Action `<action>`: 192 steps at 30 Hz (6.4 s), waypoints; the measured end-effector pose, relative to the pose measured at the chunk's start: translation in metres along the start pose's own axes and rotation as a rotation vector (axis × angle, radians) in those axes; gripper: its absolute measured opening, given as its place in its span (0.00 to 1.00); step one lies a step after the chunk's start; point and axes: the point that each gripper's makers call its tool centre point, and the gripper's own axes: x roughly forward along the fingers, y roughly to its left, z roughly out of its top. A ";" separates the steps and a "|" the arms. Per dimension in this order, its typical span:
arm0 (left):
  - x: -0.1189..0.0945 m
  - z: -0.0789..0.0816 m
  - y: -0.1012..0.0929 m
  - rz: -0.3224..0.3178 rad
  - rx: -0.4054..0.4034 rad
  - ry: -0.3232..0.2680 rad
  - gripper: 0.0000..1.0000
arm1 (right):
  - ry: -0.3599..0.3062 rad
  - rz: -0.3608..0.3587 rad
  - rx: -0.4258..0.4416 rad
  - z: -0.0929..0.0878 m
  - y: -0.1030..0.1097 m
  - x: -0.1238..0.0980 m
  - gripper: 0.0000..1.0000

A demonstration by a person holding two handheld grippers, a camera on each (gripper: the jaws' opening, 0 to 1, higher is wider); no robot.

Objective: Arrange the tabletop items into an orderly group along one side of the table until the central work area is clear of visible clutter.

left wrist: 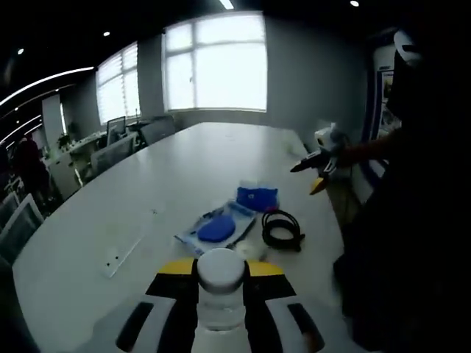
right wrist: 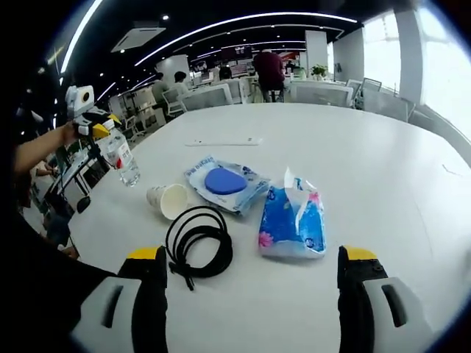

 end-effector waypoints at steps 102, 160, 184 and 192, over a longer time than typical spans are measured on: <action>-0.038 -0.078 -0.063 0.436 -0.424 -0.110 0.95 | -0.104 0.103 -0.002 0.034 0.004 0.013 0.99; -0.032 -0.086 -0.116 0.524 -0.564 -0.089 0.99 | -0.023 0.332 -0.177 0.036 0.116 0.056 0.63; -0.047 -0.079 -0.133 0.554 -0.530 -0.076 0.98 | 0.049 0.452 -0.151 0.032 0.173 0.129 0.29; -0.051 -0.084 -0.141 0.557 -0.538 -0.107 0.94 | 0.079 0.503 -0.078 0.028 0.183 0.142 0.16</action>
